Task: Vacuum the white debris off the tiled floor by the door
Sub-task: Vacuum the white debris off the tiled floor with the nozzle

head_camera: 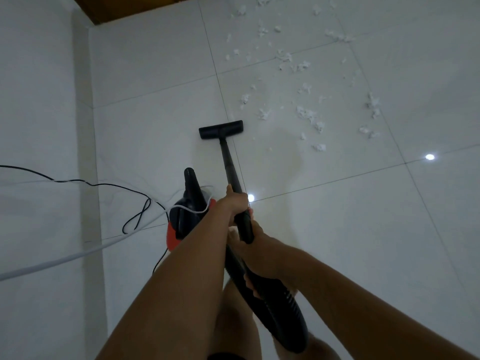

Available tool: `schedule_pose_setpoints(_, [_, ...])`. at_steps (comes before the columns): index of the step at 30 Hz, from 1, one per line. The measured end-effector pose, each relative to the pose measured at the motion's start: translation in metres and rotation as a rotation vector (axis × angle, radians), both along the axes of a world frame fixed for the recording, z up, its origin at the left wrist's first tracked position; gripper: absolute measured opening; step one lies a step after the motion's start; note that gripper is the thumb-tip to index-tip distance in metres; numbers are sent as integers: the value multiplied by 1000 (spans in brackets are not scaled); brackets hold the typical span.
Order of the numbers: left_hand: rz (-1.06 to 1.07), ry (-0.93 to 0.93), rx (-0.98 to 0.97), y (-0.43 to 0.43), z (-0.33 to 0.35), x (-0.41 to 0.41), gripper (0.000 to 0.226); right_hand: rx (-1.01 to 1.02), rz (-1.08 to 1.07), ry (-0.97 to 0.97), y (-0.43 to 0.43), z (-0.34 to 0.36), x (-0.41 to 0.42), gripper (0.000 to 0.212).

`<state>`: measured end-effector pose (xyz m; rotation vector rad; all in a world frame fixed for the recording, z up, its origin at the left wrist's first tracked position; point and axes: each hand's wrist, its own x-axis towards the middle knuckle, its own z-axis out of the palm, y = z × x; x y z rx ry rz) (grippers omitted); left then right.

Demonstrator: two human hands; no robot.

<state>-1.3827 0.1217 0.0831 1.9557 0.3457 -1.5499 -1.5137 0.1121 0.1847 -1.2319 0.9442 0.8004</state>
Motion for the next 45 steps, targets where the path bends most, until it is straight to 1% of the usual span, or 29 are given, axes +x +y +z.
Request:
schedule_pose_setpoints(2, [19, 12, 13, 12, 3, -9, 72, 40, -32, 22, 11, 5, -9, 70])
schedule_pose_setpoints(5, [10, 26, 35, 29, 3, -18, 75, -4, 14, 24, 30, 2, -18, 75])
schedule_pose_setpoints(13, [-69, 12, 18, 80, 2, -34, 74, -13, -94, 29, 93, -4, -30, 75])
schedule_pose_setpoints(16, [-125, 11, 0, 105, 3, -33, 75, -8, -165, 5, 124, -6, -28, 70])
schedule_pose_setpoints(21, [-222, 36, 10, 151, 18, -34, 79, 63, -373, 8, 181, 12, -31, 54])
schedule_pose_setpoints(27, [-330, 55, 1, 187, 36, -47, 75, 61, -466, 43, 225, 49, -42, 40])
schedule_pose_setpoints(31, [-450, 81, 22, 194, 42, -58, 78, 71, -534, 64, 240, 63, -51, 34])
schedule_pose_setpoints(34, [-518, 84, 37, 195, 40, -62, 77, 70, -599, 74, 247, 61, -53, 37])
schedule_pose_setpoints(37, [-540, 69, 34, 196, 34, -66, 76, 74, -665, 75, 255, 50, -54, 46])
schedule_pose_setpoints(42, [-560, 44, 23, 199, 14, -76, 73, 43, -681, 67, 263, 24, -63, 58])
schedule_pose_setpoints(45, [-560, 25, 7, 198, 2, -83, 73, 22, -669, 52, 266, 10, -70, 58])
